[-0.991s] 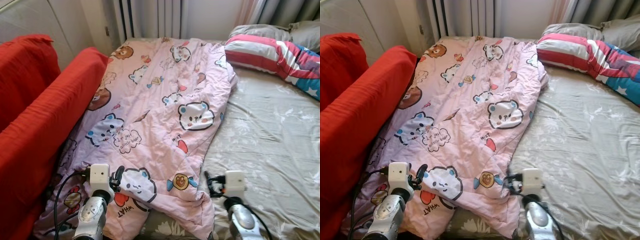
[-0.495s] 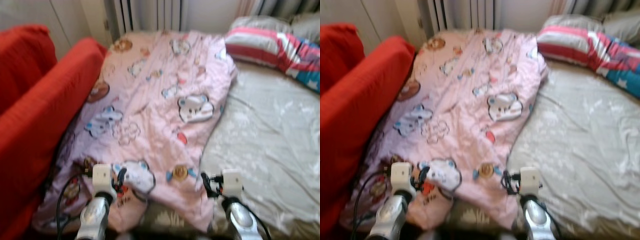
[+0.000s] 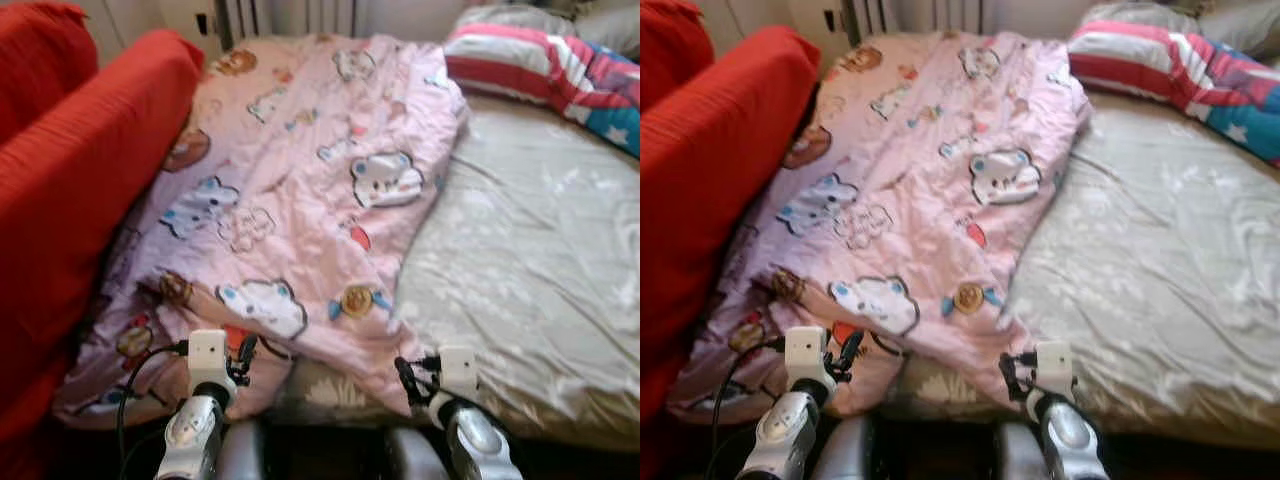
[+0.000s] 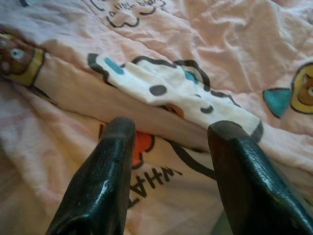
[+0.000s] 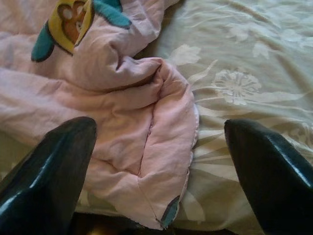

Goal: Clean up the room

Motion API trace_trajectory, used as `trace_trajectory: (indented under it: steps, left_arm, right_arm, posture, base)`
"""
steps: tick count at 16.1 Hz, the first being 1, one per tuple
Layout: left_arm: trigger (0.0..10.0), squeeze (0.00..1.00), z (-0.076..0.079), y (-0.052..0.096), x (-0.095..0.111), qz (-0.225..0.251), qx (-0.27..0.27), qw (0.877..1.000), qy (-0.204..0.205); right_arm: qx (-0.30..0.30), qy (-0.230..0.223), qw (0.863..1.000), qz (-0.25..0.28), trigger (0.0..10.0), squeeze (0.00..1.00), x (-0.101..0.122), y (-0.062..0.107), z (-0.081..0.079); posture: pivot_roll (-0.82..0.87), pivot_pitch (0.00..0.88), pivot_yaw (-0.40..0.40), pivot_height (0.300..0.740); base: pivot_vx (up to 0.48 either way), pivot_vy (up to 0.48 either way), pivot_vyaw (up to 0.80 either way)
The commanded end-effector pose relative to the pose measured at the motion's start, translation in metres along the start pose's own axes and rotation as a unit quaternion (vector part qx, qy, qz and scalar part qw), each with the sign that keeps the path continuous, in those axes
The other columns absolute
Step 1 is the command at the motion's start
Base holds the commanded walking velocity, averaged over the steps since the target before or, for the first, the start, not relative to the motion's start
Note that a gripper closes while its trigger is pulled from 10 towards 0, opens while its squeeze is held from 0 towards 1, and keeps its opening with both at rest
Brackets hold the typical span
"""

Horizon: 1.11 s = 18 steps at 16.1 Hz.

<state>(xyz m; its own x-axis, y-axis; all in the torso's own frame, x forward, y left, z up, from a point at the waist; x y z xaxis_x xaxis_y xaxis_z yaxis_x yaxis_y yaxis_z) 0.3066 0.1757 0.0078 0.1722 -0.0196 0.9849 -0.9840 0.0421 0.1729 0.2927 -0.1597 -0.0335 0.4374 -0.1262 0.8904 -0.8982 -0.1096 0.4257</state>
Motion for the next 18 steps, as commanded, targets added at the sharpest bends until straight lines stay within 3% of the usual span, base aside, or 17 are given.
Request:
trace_trajectory:
  steps: [1, 5, 8, 11, 13, 14, 15, 18]
  left_arm:
    - [10.0, 0.00, 0.001, 0.002, -0.003, -0.008, -0.002, 1.000, 0.002]
    - [10.0, 0.00, 0.009, 0.004, 0.002, 0.010, -0.010, 1.000, 0.009]
    - [10.0, 0.00, 0.011, -0.001, 0.019, 0.041, -0.017, 0.999, 0.005]
    - [10.0, 0.00, 0.006, -0.005, 0.043, 0.081, -0.007, 0.997, 0.004]
    - [10.0, 0.00, 0.008, 0.000, 0.063, 0.112, -0.012, 0.994, 0.001]
    - [10.0, 0.00, 0.006, 0.007, 0.074, 0.128, -0.011, 0.992, -0.002]
    - [10.0, 0.00, 0.005, 0.009, 0.076, 0.132, -0.010, 0.991, -0.003]
    - [10.0, 0.00, -0.005, 0.021, 0.086, 0.140, 0.002, 0.990, -0.010]
  right_arm:
    - [-0.003, -0.012, 1.000, -0.007, 10.0, 0.00, -0.001, 0.000, 0.003]
    - [-0.004, -0.011, 1.000, -0.028, 10.0, 0.00, 0.006, -0.006, 0.006]
    - [-0.014, -0.046, 0.998, -0.026, 10.0, 0.00, 0.016, -0.012, 0.006]
    - [0.000, -0.051, 0.998, -0.034, 10.0, 0.00, 0.018, -0.016, -0.002]
    - [0.003, -0.062, 0.997, -0.048, 10.0, 0.00, 0.016, -0.017, -0.006]
    - [0.000, -0.119, 0.991, -0.053, 10.0, 0.00, 0.013, -0.017, -0.006]
    - [-0.001, -0.133, 0.990, -0.054, 10.0, 0.00, 0.013, -0.017, -0.006]
    - [-0.007, -0.128, 0.989, -0.074, 10.0, 0.00, 0.006, -0.016, -0.009]
  posture:
    - [0.01, 0.232, -0.009, 0.637]
    - [0.02, 0.247, -0.026, 0.637]
    - [0.05, 0.278, -0.040, 0.637]
    - [0.10, 0.326, -0.043, 0.637]
    - [0.13, 0.357, -0.037, 0.637]
    - [0.16, 0.385, -0.030, 0.637]
    - [0.17, 0.390, -0.028, 0.637]
    - [0.20, 0.430, -0.021, 0.637]
  base:
    - [0.000, 0.000, 0.00]
    - [0.000, 0.000, 0.00]
    - [0.000, 0.000, 0.00]
    - [0.000, 0.000, 0.00]
    - [0.000, 0.000, 0.00]
    - [0.000, 0.000, 0.00]
    - [0.000, 0.000, 0.00]
    - [0.000, 0.000, 0.00]
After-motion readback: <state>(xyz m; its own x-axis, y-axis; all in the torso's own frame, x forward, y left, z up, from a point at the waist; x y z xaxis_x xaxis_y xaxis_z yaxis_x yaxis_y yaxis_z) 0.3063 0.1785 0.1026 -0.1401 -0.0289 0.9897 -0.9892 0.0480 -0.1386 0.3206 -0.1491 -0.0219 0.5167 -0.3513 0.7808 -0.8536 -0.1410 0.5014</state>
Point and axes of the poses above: a point about 5 cm out from each wrist's last joint towards the gripper, its own y axis pointing back from the gripper into the wrist, its own x axis along the axis of the wrist's last joint, z = x × y, the point moved 3 cm from there along -y, pointing out of the wrist towards the gripper, and after that the axes turned 4 degrees about -y, right-handed, at the moved point
